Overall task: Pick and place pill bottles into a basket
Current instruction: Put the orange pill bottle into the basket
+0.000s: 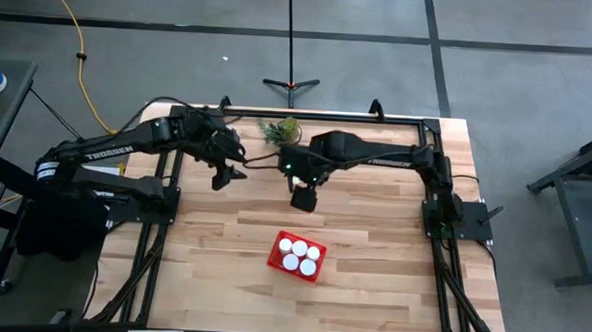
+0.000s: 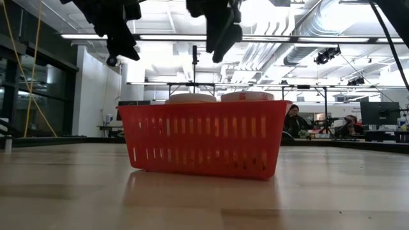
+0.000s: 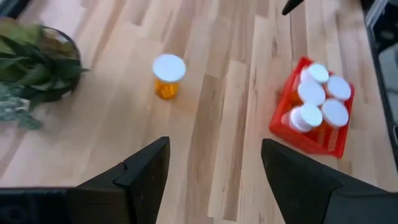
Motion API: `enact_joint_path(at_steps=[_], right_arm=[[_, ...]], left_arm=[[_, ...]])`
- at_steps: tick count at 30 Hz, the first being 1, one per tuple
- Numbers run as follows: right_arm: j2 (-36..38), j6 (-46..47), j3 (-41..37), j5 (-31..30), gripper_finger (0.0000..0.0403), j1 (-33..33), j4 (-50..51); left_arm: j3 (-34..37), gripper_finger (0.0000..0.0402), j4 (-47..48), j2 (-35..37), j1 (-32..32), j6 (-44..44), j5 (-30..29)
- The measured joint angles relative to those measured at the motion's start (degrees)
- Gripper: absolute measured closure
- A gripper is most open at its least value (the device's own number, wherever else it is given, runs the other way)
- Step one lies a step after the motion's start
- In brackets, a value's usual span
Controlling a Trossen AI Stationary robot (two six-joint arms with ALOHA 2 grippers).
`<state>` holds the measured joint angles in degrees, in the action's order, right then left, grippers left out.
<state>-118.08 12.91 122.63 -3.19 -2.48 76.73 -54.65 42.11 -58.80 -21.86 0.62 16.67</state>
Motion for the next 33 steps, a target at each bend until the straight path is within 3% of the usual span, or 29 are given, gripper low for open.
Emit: enact_joint_path(at_steps=[8, 18, 26, 33], right_arm=[[2.3, -3.2, 0.0, -3.0, 0.0137, -1.5, 4.4], [3.6, -6.3, 0.0, -4.4, 0.0137, -3.4, 5.6], [4.1, -8.4, -0.5, -2.6, 0.0137, -3.6, 5.5], [10.6, -8.5, -9.2, -1.2, 0.0137, -4.0, -4.0]], left_arm=[[0.0, 0.0115, 0.4, 0.9, -5.9, 1.9, 0.8], [0.0, 0.0115, 1.0, -1.6, -6.7, 3.0, 3.8], [0.4, 0.0115, 3.3, 5.5, -6.7, 0.6, 3.7], [9.0, 0.0115, 0.6, 16.2, -6.6, -6.2, 3.0]])
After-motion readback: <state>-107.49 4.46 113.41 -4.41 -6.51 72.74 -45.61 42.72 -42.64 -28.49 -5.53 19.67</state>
